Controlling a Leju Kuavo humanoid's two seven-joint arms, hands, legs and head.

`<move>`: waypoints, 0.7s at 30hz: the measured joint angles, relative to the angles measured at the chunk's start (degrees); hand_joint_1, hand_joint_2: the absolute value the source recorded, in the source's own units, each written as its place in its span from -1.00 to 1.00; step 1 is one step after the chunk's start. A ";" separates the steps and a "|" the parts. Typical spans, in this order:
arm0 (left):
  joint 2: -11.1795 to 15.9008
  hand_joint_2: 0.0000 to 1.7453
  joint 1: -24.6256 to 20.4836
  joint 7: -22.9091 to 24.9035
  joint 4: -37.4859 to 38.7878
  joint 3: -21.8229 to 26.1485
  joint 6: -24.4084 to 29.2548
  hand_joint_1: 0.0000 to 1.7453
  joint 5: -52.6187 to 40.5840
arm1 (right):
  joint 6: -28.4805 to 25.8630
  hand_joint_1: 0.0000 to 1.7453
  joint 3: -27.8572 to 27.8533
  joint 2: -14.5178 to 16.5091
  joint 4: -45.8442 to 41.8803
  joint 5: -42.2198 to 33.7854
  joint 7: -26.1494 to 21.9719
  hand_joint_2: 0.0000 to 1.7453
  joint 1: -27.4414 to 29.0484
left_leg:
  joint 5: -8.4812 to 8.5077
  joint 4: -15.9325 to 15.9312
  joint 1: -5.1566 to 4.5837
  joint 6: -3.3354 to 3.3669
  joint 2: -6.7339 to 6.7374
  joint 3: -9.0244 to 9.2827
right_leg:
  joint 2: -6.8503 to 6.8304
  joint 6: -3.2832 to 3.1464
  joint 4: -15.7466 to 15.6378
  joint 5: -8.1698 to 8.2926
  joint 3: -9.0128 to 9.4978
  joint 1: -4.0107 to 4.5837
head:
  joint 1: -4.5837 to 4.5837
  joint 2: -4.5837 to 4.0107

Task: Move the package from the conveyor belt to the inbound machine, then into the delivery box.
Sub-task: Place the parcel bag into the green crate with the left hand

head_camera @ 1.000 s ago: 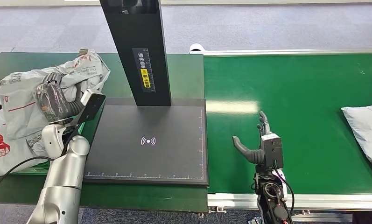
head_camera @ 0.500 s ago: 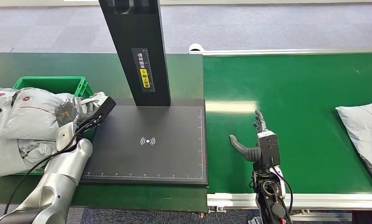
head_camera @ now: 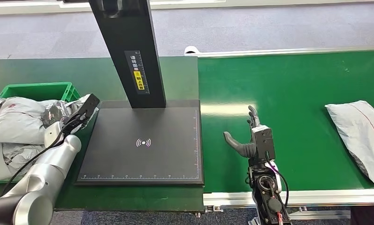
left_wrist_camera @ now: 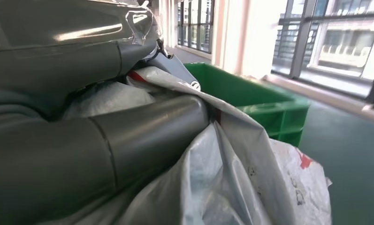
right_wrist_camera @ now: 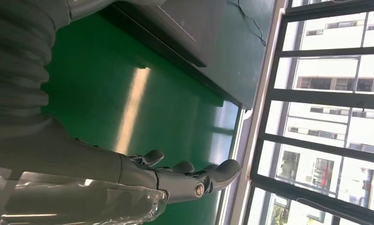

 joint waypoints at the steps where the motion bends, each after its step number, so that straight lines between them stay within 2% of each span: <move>1: 0.03 1.00 0.44 -3.72 -0.05 1.11 3.80 1.00 2.11 | -0.15 -1.00 0.01 -0.01 -0.01 -0.20 0.04 1.00 0.15 | 0.02 -0.01 0.01 -0.03 0.00 0.00 | 0.00 -0.01 0.01 0.00 -0.04 0.02 | 0.00 0.00; 2: -0.02 1.00 1.03 -7.97 -0.48 2.43 7.13 1.00 4.10 | -0.33 -1.00 0.00 -0.01 -0.01 -0.37 0.07 1.00 0.33 | 0.04 -0.02 0.03 -0.06 0.00 -0.02 | 0.01 -0.02 0.01 0.00 -0.09 0.04 | 0.00 0.00; 4: -0.84 1.00 2.55 -19.96 -3.33 6.48 11.18 1.00 7.09 | -0.65 -1.00 -0.02 -0.03 -0.07 -0.70 -0.01 1.00 0.85 | 0.08 -0.01 0.07 -0.10 -0.02 -0.16 | -0.01 -0.03 0.02 0.01 -0.29 0.08 | 0.01 -0.01; 7: -4.06 1.00 3.70 -41.17 -10.57 16.37 12.51 1.00 10.83 | -0.80 -1.00 -0.02 -0.01 -0.16 -0.93 -0.39 1.00 1.38 | 0.14 0.01 0.08 -0.13 -0.20 -0.52 | -0.16 -0.03 0.02 0.01 -0.53 0.09 | 0.03 0.00; 8: -5.33 1.00 3.83 -46.17 -13.26 19.50 12.60 1.00 13.04 | -0.80 -1.00 -0.01 0.04 -0.16 -0.94 -0.57 1.00 1.42 | 0.14 0.01 0.08 -0.13 -0.23 -0.59 | -0.19 -0.02 0.01 0.01 -0.56 0.08 | 0.03 0.00; 9: -6.38 1.00 4.02 -48.74 -15.81 21.64 12.63 1.00 15.61 | -0.80 -1.00 0.01 0.08 -0.15 -0.96 -0.75 1.00 1.42 | 0.14 0.01 0.07 -0.13 -0.24 -0.63 | -0.20 -0.02 0.00 0.01 -0.57 0.08 | 0.03 0.00; 11: -8.19 1.00 4.75 -50.39 -20.89 23.61 12.66 1.00 21.31 | -0.80 -1.00 0.02 0.13 -0.15 -0.98 -1.10 1.00 1.42 | 0.13 0.02 0.07 -0.13 -0.26 -0.67 | -0.21 -0.02 -0.03 0.02 -0.58 0.07 | 0.02 0.00; 15: -10.97 1.00 6.53 -50.80 -29.24 23.81 12.66 1.00 27.83 | -0.80 -1.00 0.02 0.14 0.01 -1.00 -1.59 1.00 1.38 | 0.13 0.04 0.06 -0.12 -0.55 -0.80 | -0.50 -0.01 -0.06 0.00 -0.62 0.05 | 0.03 0.00; 18: -12.14 1.00 6.80 -50.81 -32.01 24.38 12.66 1.00 27.13 | -0.63 -1.00 0.02 0.15 0.30 -1.05 -2.07 1.00 1.34 | 0.13 0.04 0.06 -0.12 -0.61 -0.85 | -0.59 -0.01 -0.06 0.00 -0.63 0.05 | 0.02 0.00; 21: -12.18 1.00 5.69 -50.63 -31.21 26.93 12.66 1.00 23.21 | -0.50 -1.00 0.07 0.15 0.56 -1.10 -2.22 1.00 1.32 | 0.16 0.04 0.07 -0.12 -0.61 -0.84 | -0.59 -0.01 -0.05 0.01 -0.63 0.06 | 0.02 0.00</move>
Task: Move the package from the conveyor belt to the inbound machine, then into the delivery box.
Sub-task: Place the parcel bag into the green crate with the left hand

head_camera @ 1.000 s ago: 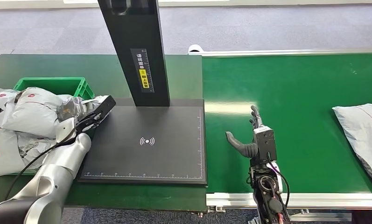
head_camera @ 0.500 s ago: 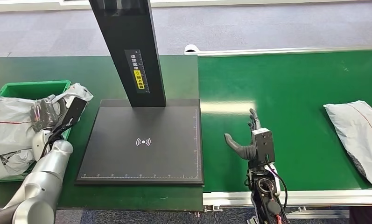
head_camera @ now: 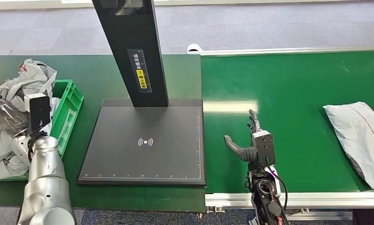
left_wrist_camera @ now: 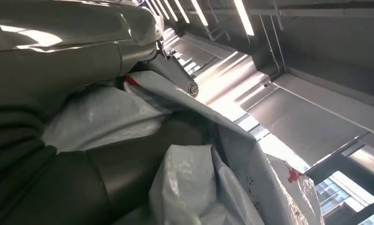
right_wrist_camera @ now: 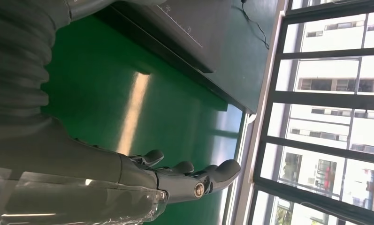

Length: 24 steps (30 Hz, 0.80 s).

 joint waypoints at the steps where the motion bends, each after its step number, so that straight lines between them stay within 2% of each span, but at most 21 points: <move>1: 0.27 1.00 -0.75 0.64 1.09 1.30 -0.01 1.00 -1.92 | 0.03 -1.00 0.03 0.00 0.08 0.00 -0.01 1.00 -0.03 | 0.02 0.00 0.01 0.00 -0.01 0.00 | 0.00 0.00 0.01 0.00 0.00 0.01 | 0.01 0.00; 3: 1.36 1.00 -2.54 3.85 3.85 4.23 -0.02 1.00 -7.73 | 0.16 -1.00 0.08 -0.01 0.26 0.04 -0.01 1.00 -0.16 | 0.05 -0.01 0.02 -0.01 0.00 0.00 | 0.00 -0.01 0.02 0.01 -0.01 0.02 | 0.01 0.00; 6: 4.08 -0.50 -5.43 13.90 8.32 7.67 -0.02 1.00 -20.13 | 0.58 -1.00 0.18 -0.04 0.68 0.14 -0.01 1.00 -0.53 | 0.06 -0.01 0.03 -0.01 0.02 0.00 | 0.01 -0.02 0.03 0.01 -0.02 0.04 | 0.01 0.00; 7: 5.23 -0.50 -6.38 18.12 9.97 8.18 -0.02 1.00 -24.12 | 0.70 -1.00 0.25 -0.04 0.85 0.15 -0.01 1.00 -0.69 | 0.07 -0.01 0.04 -0.01 0.01 -0.01 | 0.00 -0.02 0.03 0.01 -0.03 0.04 | 0.01 0.00; 9: 7.64 0.50 -8.08 25.82 13.09 8.54 -0.02 0.95 -30.86 | 0.81 -1.00 0.40 -0.04 1.27 0.09 -0.01 1.00 -1.01 | 0.07 -0.01 0.04 -0.02 0.02 -0.02 | 0.00 -0.02 0.03 0.01 -0.05 0.05 | 0.01 0.00; 10: 8.76 0.50 -8.87 28.79 14.43 8.53 -0.02 0.88 -33.32 | 0.83 -1.00 0.47 -0.04 1.50 0.05 -0.01 1.00 -1.16 | 0.07 -0.01 0.04 -0.02 0.02 -0.03 | 0.00 -0.02 0.03 0.01 -0.06 0.05 | 0.01 0.00; 11: 9.78 0.00 -9.55 31.11 15.55 8.45 -0.02 0.81 -35.08 | 0.84 -1.00 0.54 -0.04 1.74 0.01 0.00 1.00 -1.29 | 0.07 -0.01 0.04 -0.02 0.01 -0.04 | 0.00 -0.02 0.03 0.01 -0.06 0.05 | 0.01 0.00; 13: 11.52 -1.00 -10.61 34.34 17.25 8.19 -0.02 0.54 -37.00 | 0.84 -1.00 0.73 -0.04 2.19 -0.07 0.00 1.00 -1.46 | 0.07 -0.01 0.04 -0.02 0.02 -0.07 | 0.00 -0.01 0.03 0.01 -0.08 0.05 | 0.01 0.00; 15: 12.93 -1.00 -11.27 36.28 18.07 7.82 -0.01 0.28 -37.63 | 0.83 -1.00 1.00 -0.04 2.59 -0.16 0.01 1.00 -1.52 | 0.07 -0.01 0.04 -0.02 0.02 -0.10 | 0.00 -0.01 0.03 0.01 -0.10 0.04 | 0.01 0.00; 18: 14.85 -1.00 -11.99 38.56 19.24 6.92 -0.01 -0.34 -38.75 | 0.72 -1.00 1.45 -0.03 3.05 -0.27 0.05 1.00 -1.53 | 0.07 0.00 0.03 -0.02 0.01 -0.13 | 0.00 -0.01 0.02 0.01 -0.15 0.04 | 0.01 0.00; 20: 15.99 -1.00 -12.56 40.36 20.86 6.08 -0.19 -0.65 -39.81 | 0.64 -1.00 1.63 -0.02 3.27 -0.36 0.10 1.00 -1.53 | 0.07 0.00 0.04 -0.02 0.00 -0.13 | -0.01 -0.01 0.01 0.01 -0.16 0.04 | 0.01 0.00; 22: 17.10 0.00 -13.73 43.01 24.12 4.92 -3.10 -0.79 -40.48 | 0.58 -1.00 1.71 -0.02 3.48 -0.55 0.22 1.00 -1.53 | 0.08 0.00 0.04 -0.02 -0.02 -0.12 | -0.01 -0.01 0.01 0.01 -0.17 0.04 | 0.01 -0.01; 24: 18.01 1.00 -15.26 46.08 28.16 3.06 -12.24 -0.89 -40.75 | 0.66 -1.00 1.78 -0.02 3.72 -0.75 0.39 1.00 -1.55 | 0.10 0.00 0.04 -0.03 -0.07 -0.12 | -0.06 -0.02 0.01 0.01 -0.15 0.04 | 0.00 -0.01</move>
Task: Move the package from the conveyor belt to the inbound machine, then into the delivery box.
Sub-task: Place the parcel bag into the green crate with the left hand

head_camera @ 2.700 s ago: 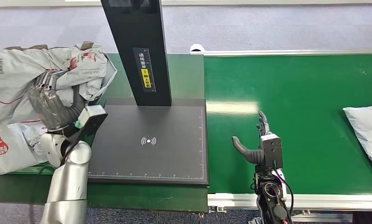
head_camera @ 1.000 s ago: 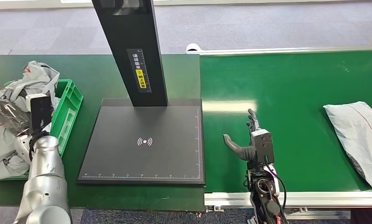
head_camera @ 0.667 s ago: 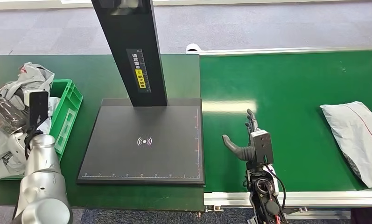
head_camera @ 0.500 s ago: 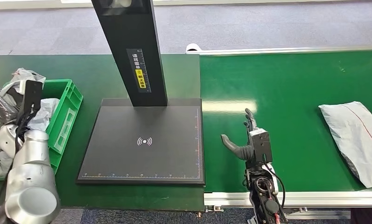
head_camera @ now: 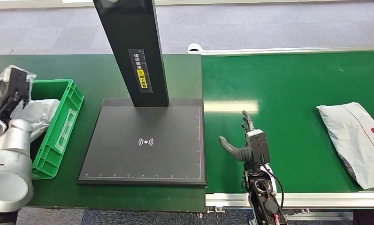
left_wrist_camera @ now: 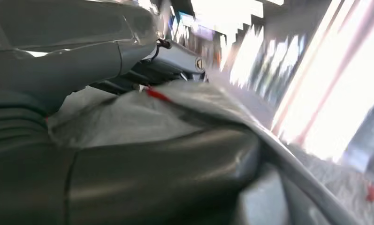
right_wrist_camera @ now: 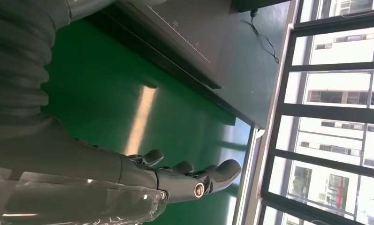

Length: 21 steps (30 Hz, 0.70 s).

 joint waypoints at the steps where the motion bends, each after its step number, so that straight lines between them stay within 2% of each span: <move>1: 0.25 1.00 -0.58 1.36 1.68 -1.20 -6.73 -0.91 -0.05 | 0.15 -1.00 0.03 0.00 0.16 -0.06 0.08 1.00 -0.05 | 0.01 0.00 0.00 0.00 -0.02 0.00 | -0.03 0.00 0.00 0.00 0.02 0.00 | 0.01 0.00; 3: 0.44 1.00 -1.13 3.39 4.31 -4.07 -21.42 -0.89 -0.09 | 0.53 -1.00 0.08 0.01 0.68 -0.08 0.21 1.00 -0.34 | 0.03 0.00 0.00 0.00 -0.02 -0.01 | -0.06 -0.01 0.01 0.02 0.03 0.00 | 0.02 0.01; 5: 0.46 1.00 -1.29 4.54 6.20 -6.95 -32.21 -0.88 -0.09 | 0.79 -1.00 0.09 0.02 1.40 0.00 0.35 1.00 -0.79 | 0.03 0.00 -0.01 -0.01 0.04 -0.01 | -0.03 -0.01 0.01 0.04 0.03 -0.01 | 0.01 0.01; 7: 0.48 1.00 -1.41 4.91 7.37 -9.38 -37.21 -0.88 -0.09 | 0.94 -1.00 0.09 0.02 2.04 0.10 0.47 1.00 -1.14 | 0.03 0.01 -0.02 -0.01 0.01 -0.01 | -0.05 0.00 0.01 0.04 0.02 -0.02 | 0.01 0.01; 9: 0.51 1.00 -1.53 5.09 8.14 -11.28 -38.93 -0.88 -0.09 | 1.05 -1.00 0.09 0.04 2.51 0.19 0.51 1.00 -1.39 | 0.03 0.01 -0.03 -0.01 -0.08 -0.04 | -0.13 0.00 0.00 0.03 0.02 -0.03 | 0.01 0.01; 11: 0.59 1.00 -1.60 5.22 8.66 -12.50 -39.32 -0.80 -0.09 | 1.12 -1.00 0.09 0.05 2.87 0.25 0.52 1.00 -1.57 | 0.03 0.01 -0.03 -0.01 -0.15 -0.07 | -0.20 -0.01 0.00 0.03 0.02 -0.02 | 0.00 0.01; 12: 0.64 1.00 -1.64 5.24 8.87 -12.95 -39.50 -0.62 -0.09 | 1.12 -1.00 0.09 0.05 3.03 0.26 0.52 1.00 -1.63 | 0.03 0.01 -0.03 -0.01 -0.17 -0.07 | -0.22 -0.01 0.00 0.03 0.02 -0.02 | 0.00 0.01; 14: 0.76 1.00 -1.79 5.17 9.25 -13.83 -40.80 0.06 -0.09 | 1.11 -1.00 0.09 0.05 3.25 0.32 0.55 1.00 -1.69 | 0.04 0.01 -0.03 -0.01 -0.19 -0.07 | -0.23 -0.01 0.00 0.03 0.02 -0.02 | 0.00 0.01; 15: 0.80 1.00 -1.88 5.18 9.41 -14.31 -41.98 0.32 -0.09 | 1.11 -1.00 0.09 0.05 3.32 0.38 0.60 1.00 -1.70 | 0.04 0.01 -0.03 0.00 -0.20 -0.06 | -0.23 -0.01 0.00 0.03 0.03 -0.02 | 0.00 0.01; 16: 0.84 0.50 -2.01 5.40 9.54 -14.80 -43.32 0.17 -0.09 | 1.11 -1.00 0.09 0.06 3.36 0.44 0.67 1.00 -1.71 | 0.04 0.01 -0.03 0.00 -0.20 -0.06 | -0.23 -0.01 0.00 0.03 0.03 -0.02 | 0.00 0.01; 19: 0.84 -1.00 -2.35 8.92 9.80 -16.35 -44.49 -0.95 -0.09 | 1.10 -1.00 0.05 0.08 3.39 0.62 1.05 1.00 -1.72 | 0.05 0.01 -0.04 0.01 -0.19 -0.05 | -0.23 -0.01 0.00 0.03 0.05 -0.03 | 0.01 0.01; 21: 0.64 -1.00 -2.02 12.66 9.89 -17.66 -39.00 -1.00 -0.03 | 0.99 -1.00 0.05 0.16 3.33 0.78 1.54 1.00 -1.63 | 0.06 0.01 -0.04 0.01 -0.14 -0.05 | -0.20 -0.01 0.01 0.04 0.04 -0.04 | 0.02 0.01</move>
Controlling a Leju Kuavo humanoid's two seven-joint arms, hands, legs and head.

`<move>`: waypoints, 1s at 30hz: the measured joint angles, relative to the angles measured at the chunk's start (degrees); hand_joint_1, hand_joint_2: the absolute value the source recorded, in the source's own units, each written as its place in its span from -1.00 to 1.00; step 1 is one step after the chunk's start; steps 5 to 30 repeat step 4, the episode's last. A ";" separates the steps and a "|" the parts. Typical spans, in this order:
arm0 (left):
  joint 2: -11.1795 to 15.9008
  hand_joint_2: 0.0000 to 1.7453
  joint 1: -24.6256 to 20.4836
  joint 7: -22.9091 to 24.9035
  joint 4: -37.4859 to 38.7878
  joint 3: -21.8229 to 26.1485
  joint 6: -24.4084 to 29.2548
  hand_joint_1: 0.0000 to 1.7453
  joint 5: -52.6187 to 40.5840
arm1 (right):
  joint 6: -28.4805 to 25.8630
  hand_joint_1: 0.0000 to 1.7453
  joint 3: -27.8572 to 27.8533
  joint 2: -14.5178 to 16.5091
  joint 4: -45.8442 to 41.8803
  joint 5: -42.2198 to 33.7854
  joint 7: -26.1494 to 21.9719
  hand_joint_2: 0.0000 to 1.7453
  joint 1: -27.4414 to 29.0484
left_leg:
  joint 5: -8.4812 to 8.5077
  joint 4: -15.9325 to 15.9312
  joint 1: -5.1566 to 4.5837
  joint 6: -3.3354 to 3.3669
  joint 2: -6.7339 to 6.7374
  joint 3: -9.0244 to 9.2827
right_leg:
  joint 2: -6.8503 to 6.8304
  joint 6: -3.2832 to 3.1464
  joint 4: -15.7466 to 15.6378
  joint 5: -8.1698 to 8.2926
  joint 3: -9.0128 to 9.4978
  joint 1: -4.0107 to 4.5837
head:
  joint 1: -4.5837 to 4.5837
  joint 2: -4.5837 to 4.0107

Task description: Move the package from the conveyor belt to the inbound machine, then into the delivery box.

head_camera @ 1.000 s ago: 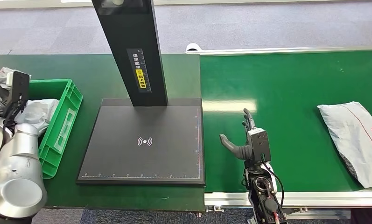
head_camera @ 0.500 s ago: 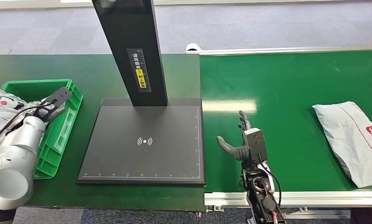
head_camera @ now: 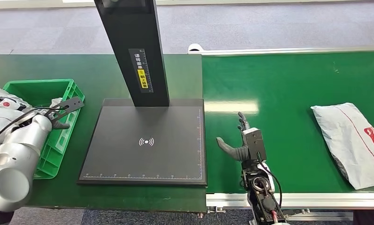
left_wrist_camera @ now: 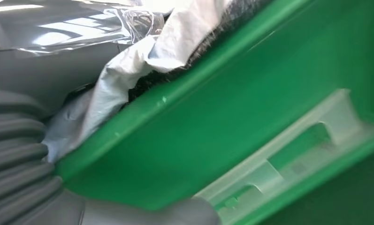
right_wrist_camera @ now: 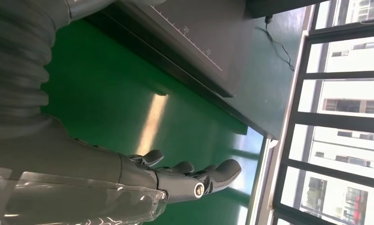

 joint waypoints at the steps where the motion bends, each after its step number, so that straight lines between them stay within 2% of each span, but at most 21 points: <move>1: -0.14 -1.00 0.37 1.01 0.02 -0.62 5.56 -1.00 0.16 | -0.16 -1.00 -0.01 0.06 -0.20 0.06 0.29 1.00 0.21 | 0.00 0.00 0.00 0.00 0.03 -0.01 | 0.02 0.00 0.00 0.00 -0.02 0.00 | 0.01 0.00; 3: -0.42 -1.00 1.08 -0.21 0.01 -1.30 19.39 -1.00 1.31 | -0.56 -1.00 -0.03 0.15 -0.97 0.08 0.78 1.00 0.97 | 0.00 0.01 0.01 0.00 0.06 -0.04 | 0.03 0.00 0.00 0.00 -0.08 0.01 | 0.01 0.00; 4: -0.49 -1.00 1.22 -0.94 0.00 -1.36 23.17 -1.00 1.70 | -0.68 -1.00 -0.04 0.17 -1.24 0.07 0.89 1.00 1.22 | 0.00 0.01 0.01 0.00 0.05 -0.06 | 0.03 0.00 0.00 0.00 -0.09 0.01 | 0.01 0.00; 30: -0.49 -1.00 1.22 -0.94 0.00 -1.36 23.17 -1.00 1.70 | -0.68 -1.00 -0.04 0.17 -1.24 0.07 0.89 1.00 1.22 | 0.00 0.01 0.01 0.00 0.05 -0.06 | 0.03 0.00 0.00 0.00 -0.09 0.01 | 0.01 0.00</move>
